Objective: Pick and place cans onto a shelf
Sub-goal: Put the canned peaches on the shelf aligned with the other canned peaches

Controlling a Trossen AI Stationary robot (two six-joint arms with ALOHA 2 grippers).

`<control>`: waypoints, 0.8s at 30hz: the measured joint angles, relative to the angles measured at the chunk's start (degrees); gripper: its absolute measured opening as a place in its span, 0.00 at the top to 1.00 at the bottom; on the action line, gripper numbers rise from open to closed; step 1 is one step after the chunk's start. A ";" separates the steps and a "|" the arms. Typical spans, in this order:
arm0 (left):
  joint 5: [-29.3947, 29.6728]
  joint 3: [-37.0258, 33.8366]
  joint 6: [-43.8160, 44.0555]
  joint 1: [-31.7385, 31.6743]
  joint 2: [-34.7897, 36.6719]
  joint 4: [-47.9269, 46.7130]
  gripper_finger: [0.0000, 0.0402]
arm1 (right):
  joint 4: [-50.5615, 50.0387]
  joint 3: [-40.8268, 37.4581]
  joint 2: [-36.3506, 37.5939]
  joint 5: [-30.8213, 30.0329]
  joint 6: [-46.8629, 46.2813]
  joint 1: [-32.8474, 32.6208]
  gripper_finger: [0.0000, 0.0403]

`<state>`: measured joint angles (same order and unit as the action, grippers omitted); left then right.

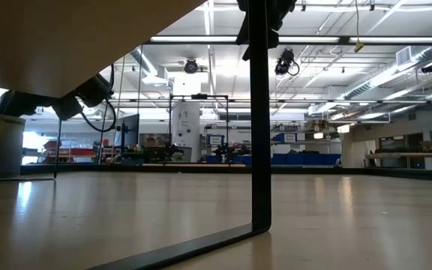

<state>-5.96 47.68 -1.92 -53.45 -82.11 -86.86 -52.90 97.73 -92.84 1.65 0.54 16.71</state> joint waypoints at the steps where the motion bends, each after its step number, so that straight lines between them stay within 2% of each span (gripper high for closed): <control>1: 0.00 0.00 0.82 0.05 0.00 0.44 0.47 | 0.00 0.00 0.00 -0.04 0.00 0.00 0.10; 8: -0.07 0.75 2.96 0.00 0.02 1.06 0.53 | 0.02 0.00 0.00 -0.07 0.11 0.00 0.10; 13: 0.60 6.53 4.51 0.00 -0.09 3.78 0.55 | 0.11 0.00 0.00 -0.07 0.11 0.00 0.10; 18: 0.40 10.95 4.36 0.00 -0.03 2.51 0.55 | 0.11 0.00 0.00 -0.07 0.06 0.00 0.10; 24: 0.17 10.78 4.27 -0.65 -0.02 1.02 0.52 | 0.09 0.00 0.00 -0.07 -0.52 0.00 0.10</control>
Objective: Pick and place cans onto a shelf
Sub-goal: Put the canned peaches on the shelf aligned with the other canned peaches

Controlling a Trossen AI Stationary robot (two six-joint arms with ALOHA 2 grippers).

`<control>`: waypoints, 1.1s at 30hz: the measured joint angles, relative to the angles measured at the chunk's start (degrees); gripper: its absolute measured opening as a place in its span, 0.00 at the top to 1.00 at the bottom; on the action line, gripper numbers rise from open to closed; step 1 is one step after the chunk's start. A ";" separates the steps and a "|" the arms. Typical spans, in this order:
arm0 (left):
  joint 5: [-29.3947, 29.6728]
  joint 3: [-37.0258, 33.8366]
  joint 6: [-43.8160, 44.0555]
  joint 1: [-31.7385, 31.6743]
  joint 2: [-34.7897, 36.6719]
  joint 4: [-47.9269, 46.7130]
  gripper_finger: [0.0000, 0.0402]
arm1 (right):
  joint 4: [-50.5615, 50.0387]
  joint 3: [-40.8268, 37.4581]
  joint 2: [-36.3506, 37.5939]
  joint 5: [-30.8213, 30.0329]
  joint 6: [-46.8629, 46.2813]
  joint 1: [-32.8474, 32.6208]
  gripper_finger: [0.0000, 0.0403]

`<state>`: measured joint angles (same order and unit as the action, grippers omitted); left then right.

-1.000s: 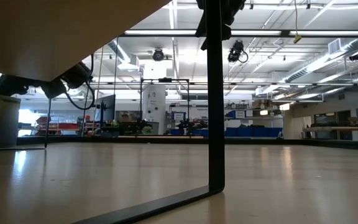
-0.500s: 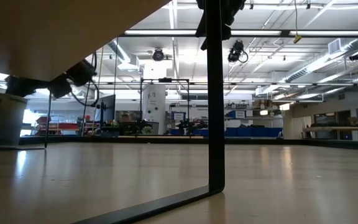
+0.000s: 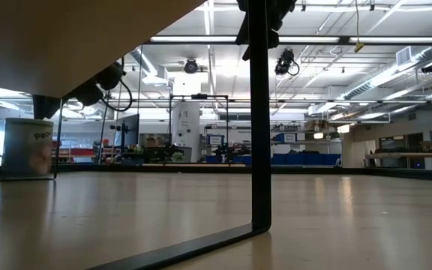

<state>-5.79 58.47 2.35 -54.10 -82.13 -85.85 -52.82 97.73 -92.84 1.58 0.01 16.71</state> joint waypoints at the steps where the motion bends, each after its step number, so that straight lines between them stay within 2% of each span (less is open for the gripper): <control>1: -0.30 -0.01 0.02 -0.14 0.00 -0.05 0.50 | -0.01 0.00 0.00 0.02 0.00 0.00 0.10; 7: -5.07 -0.29 -1.19 -0.35 0.04 -3.53 0.35 | -0.04 0.00 0.00 0.02 0.00 0.00 0.10; 11: -5.67 -4.06 -0.77 -0.38 0.04 -3.59 0.35 | -0.02 0.00 0.00 0.02 0.06 0.00 0.10; 20: -6.36 -9.07 0.33 -0.38 0.04 2.32 0.56 | -0.04 0.00 0.00 0.02 0.15 0.00 0.10; 30: -6.20 -8.38 1.29 -0.38 0.11 2.83 0.96 | -0.04 0.00 0.00 0.02 0.48 0.04 0.10; 33: -5.93 -6.50 1.52 -0.35 0.06 4.04 0.98 | -0.02 0.00 0.00 0.00 0.63 0.04 0.10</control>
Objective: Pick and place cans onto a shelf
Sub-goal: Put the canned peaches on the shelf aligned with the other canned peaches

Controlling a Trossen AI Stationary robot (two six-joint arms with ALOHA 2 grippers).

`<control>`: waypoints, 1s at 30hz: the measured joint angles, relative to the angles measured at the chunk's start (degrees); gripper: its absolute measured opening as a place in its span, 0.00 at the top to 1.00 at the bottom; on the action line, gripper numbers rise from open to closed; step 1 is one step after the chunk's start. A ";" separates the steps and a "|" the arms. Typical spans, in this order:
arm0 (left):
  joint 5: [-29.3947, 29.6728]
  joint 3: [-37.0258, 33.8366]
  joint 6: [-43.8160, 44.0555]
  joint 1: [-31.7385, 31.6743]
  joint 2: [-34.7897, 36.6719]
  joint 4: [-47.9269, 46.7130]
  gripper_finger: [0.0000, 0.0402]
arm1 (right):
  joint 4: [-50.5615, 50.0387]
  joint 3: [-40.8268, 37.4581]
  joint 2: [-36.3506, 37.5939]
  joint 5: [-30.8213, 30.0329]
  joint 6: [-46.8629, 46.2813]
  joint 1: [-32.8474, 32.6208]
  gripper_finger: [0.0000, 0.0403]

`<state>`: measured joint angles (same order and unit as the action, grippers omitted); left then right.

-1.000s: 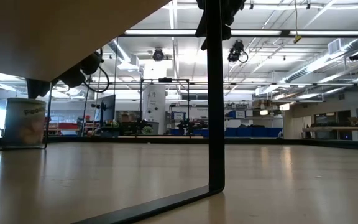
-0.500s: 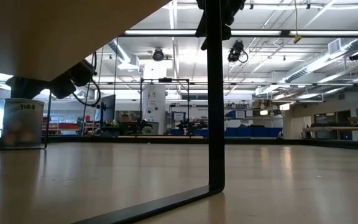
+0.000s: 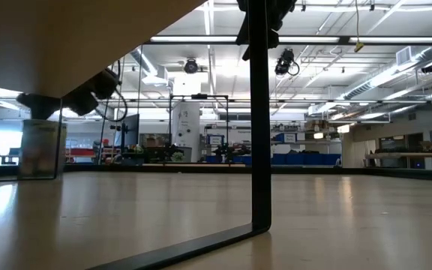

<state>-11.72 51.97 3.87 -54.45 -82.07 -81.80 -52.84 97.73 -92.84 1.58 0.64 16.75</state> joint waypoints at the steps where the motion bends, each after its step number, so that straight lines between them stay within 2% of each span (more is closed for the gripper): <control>1: 0.15 0.81 0.04 0.01 -0.01 0.51 0.98 | 0.00 0.00 0.00 0.00 0.01 0.00 0.10; 12: -0.94 10.85 1.83 -0.03 -0.06 2.69 1.00 | 0.02 0.00 0.00 0.00 0.01 0.00 0.10; 22: -3.60 11.26 9.15 4.06 -0.16 11.46 1.00 | 0.04 0.00 0.00 0.00 0.01 -0.04 0.10; 30: -5.08 14.78 10.38 8.36 -5.01 13.04 1.00 | -0.13 0.00 0.00 0.18 0.04 -0.34 0.10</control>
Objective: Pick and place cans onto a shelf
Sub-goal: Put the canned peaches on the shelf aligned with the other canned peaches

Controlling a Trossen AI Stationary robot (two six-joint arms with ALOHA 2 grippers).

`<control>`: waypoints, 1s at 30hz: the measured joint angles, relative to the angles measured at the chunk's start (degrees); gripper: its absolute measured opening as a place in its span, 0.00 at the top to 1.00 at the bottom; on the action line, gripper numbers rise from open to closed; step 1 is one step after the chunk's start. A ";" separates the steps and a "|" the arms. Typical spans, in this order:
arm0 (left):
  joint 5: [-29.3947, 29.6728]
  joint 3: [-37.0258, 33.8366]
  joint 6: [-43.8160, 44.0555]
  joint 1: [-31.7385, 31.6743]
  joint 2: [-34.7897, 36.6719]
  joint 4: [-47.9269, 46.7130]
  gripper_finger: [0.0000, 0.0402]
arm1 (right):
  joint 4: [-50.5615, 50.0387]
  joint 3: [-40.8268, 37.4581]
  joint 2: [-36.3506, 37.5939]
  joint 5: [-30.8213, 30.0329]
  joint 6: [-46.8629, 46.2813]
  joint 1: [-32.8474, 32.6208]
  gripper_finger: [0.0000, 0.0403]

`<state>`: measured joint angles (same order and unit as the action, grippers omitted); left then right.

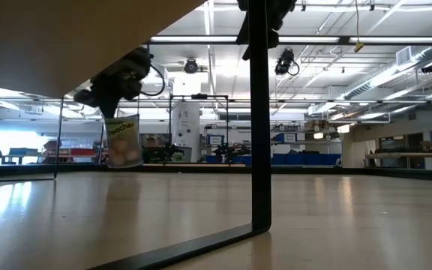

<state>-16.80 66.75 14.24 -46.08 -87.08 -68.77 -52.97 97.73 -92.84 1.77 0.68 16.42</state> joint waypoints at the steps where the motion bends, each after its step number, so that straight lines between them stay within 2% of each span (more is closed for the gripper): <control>1: 0.07 0.95 -0.58 0.32 -0.79 -0.20 1.00 | -0.50 0.00 0.03 0.22 0.32 -0.18 0.10; 10: 0.29 4.98 -7.30 0.72 -7.05 -2.23 1.00 | -6.97 -0.02 0.15 0.45 0.40 -3.25 0.10; 15: -0.13 5.02 -9.52 0.74 -7.03 -3.15 1.00 | -9.06 -0.02 0.17 0.38 -1.78 -4.85 0.10; 19: -0.98 6.05 -11.92 1.01 -5.66 -8.06 1.00 | -9.81 -0.02 0.17 -1.77 -2.47 -5.47 0.10; 26: -0.93 15.15 -16.27 2.22 -5.06 -20.34 1.00 | -9.38 -0.02 0.22 -3.35 -3.21 -4.94 0.10; 30: -1.97 21.16 -16.13 3.62 -5.03 -21.21 1.00 | -9.29 -0.02 0.22 -4.65 -4.13 -4.30 0.10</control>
<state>-18.77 87.91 -1.89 -42.47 -92.11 -89.98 -62.26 97.71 -92.62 -2.88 -3.45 12.11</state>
